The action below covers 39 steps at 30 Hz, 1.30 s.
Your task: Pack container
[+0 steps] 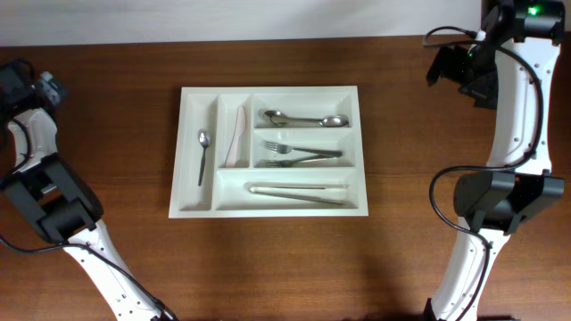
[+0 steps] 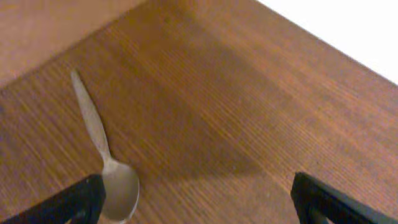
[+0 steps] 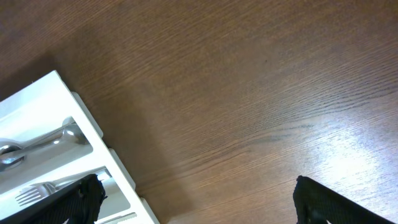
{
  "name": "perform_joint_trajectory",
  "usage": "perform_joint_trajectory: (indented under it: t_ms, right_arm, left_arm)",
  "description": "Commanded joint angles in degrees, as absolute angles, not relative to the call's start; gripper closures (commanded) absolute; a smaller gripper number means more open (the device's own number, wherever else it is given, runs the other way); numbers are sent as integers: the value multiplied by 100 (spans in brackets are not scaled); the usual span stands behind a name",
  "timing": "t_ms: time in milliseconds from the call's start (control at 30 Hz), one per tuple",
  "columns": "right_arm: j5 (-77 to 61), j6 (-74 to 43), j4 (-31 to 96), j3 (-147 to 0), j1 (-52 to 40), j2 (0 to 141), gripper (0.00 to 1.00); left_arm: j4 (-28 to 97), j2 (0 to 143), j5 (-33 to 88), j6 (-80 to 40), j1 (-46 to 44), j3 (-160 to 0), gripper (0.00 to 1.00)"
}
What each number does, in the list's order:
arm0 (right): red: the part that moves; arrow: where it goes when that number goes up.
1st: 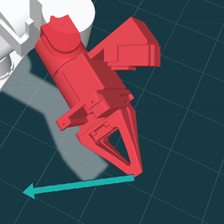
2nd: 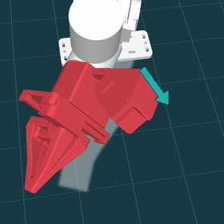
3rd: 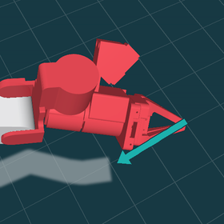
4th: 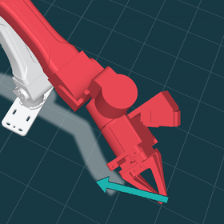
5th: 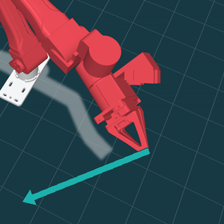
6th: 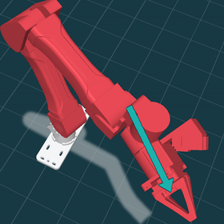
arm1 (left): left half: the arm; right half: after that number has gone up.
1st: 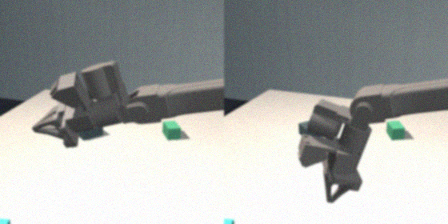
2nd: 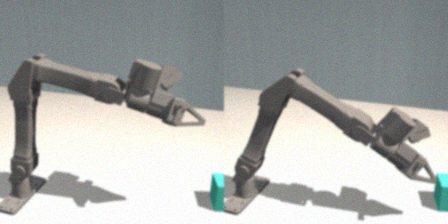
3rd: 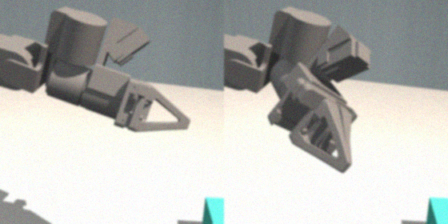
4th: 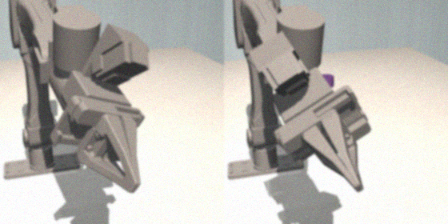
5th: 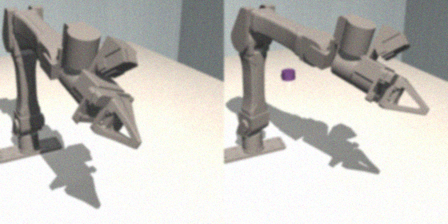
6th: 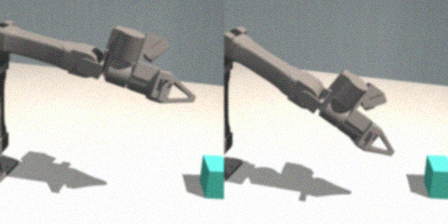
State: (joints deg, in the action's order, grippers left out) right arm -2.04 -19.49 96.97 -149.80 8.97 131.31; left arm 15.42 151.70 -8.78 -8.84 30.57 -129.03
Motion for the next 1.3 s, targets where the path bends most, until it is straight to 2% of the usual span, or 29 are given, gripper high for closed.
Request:
perform_joint_trajectory:
  t_ms: [0,467,1100,1267]
  right_arm:
    - [-235,-1999,9710,-15006,906,13061,1]
    - [-235,-1999,9710,-15006,906,13061,1]
    - [-235,-1999,9710,-15006,906,13061,1]
    - [-235,-1999,9710,-15006,906,13061,1]
  left_arm:
    - [1437,15150,-821,-250,3092,-13028,2]
    - [829,15373,-821,139,3142,-13028,2]
    - [961,15830,-462,132,3210,-13028,3]
    - [1400,15928,-115,-54,3192,-13028,3]
